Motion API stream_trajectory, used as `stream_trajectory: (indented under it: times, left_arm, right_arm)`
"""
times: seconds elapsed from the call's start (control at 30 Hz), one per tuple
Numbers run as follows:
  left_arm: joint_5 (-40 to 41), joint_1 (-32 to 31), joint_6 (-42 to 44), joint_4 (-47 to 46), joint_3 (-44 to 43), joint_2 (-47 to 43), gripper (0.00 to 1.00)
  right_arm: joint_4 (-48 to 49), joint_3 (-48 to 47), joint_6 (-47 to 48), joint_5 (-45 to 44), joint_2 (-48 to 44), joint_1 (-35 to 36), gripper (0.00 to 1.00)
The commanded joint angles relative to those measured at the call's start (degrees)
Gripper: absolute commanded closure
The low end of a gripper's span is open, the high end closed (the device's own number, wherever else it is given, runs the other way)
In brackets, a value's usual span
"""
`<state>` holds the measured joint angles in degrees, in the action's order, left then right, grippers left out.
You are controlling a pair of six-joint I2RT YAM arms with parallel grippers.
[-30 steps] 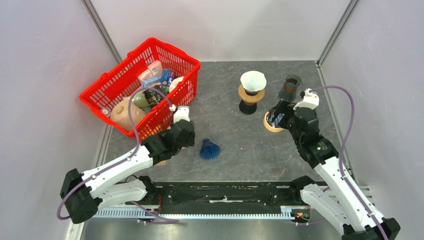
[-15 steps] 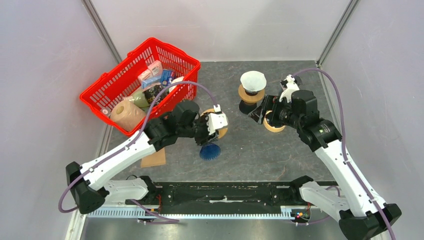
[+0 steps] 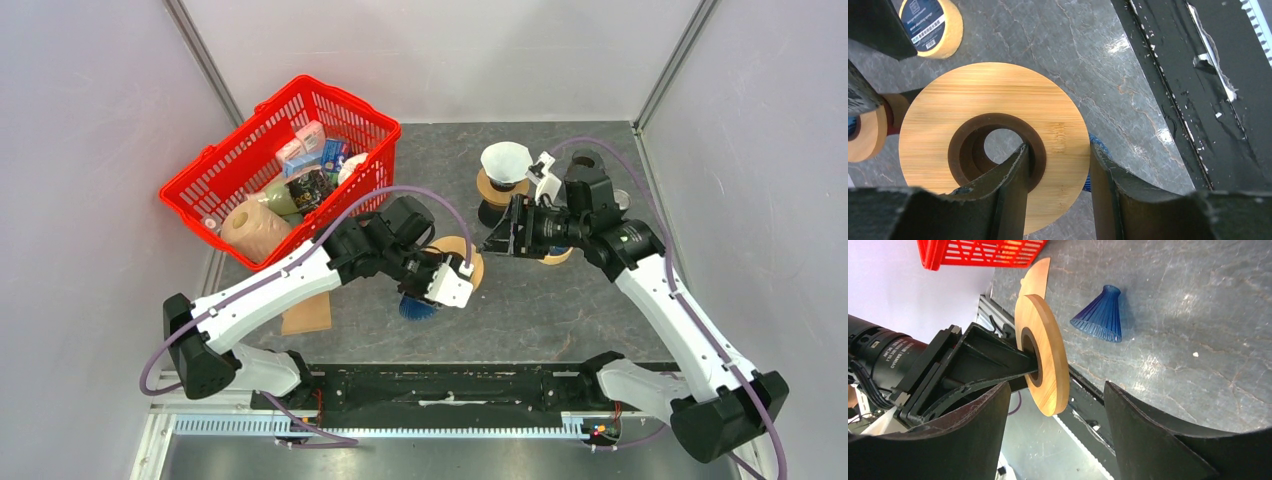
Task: Place the coffee filter in the dripper
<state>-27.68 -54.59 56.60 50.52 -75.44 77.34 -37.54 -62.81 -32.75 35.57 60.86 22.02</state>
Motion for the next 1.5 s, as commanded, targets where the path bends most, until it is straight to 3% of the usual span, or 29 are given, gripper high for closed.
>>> stream_trajectory:
  times: [0.0,0.27,0.47,0.67,0.73,0.77,0.8,0.83,0.87,1.17,1.3,1.47]
  left_arm:
    - [-3.0,-0.9,8.4,1.6,-3.1,-0.1,0.98]
    - [-2.7,-2.1,9.6,1.7,-3.5,0.3,0.98]
    - [-2.9,-2.6,8.9,1.6,-3.6,0.5,0.98]
    - [-1.6,-3.1,7.6,1.6,-3.9,0.9,0.98]
    - [-0.7,-3.1,4.4,0.3,-4.5,1.0,0.88]
    - [-0.2,-3.2,1.7,-1.1,-4.5,0.7,0.77]
    - [0.2,-3.3,0.1,-2.4,-4.1,0.1,0.61]
    - [0.3,-3.2,-1.5,-4.0,-3.5,-0.9,0.31]
    - [0.6,-3.2,-3.0,-6.5,-2.5,-2.2,0.12]
    - [5.8,-3.2,-32.0,-34.9,10.3,-21.1,0.08]
    - [23.7,-3.2,-49.8,-49.5,18.9,-28.6,0.08]
    - [46.8,-3.2,-66.5,-54.3,24.2,-29.4,0.06]
  right_arm:
    - [-1.4,-0.7,1.9,5.3,1.2,0.6,0.26]
    - [3.0,2.5,-0.4,9.8,2.2,1.9,0.38]
    - [4.7,5.1,-0.9,9.8,2.0,2.8,0.4]
    - [7.7,6.1,-3.4,9.8,1.2,2.8,0.82]
    - [8.8,6.3,-4.3,9.2,0.6,2.8,1.0]
    - [9.0,6.4,-4.7,8.6,0.4,2.8,1.0]
    - [8.8,6.4,-4.9,6.9,0.2,2.8,1.0]
    - [8.4,6.2,-4.7,5.2,0.0,2.7,1.0]
    - [7.6,6.1,-4.4,3.5,-0.2,2.4,1.0]
    - [-0.7,-1.4,0.0,-13.2,-3.6,-6.0,1.0]
    - [-0.3,-4.2,-0.2,-12.8,-3.2,-13.7,1.0]
    - [8.1,-5.4,-5.4,-13.5,-0.2,-24.8,1.0]
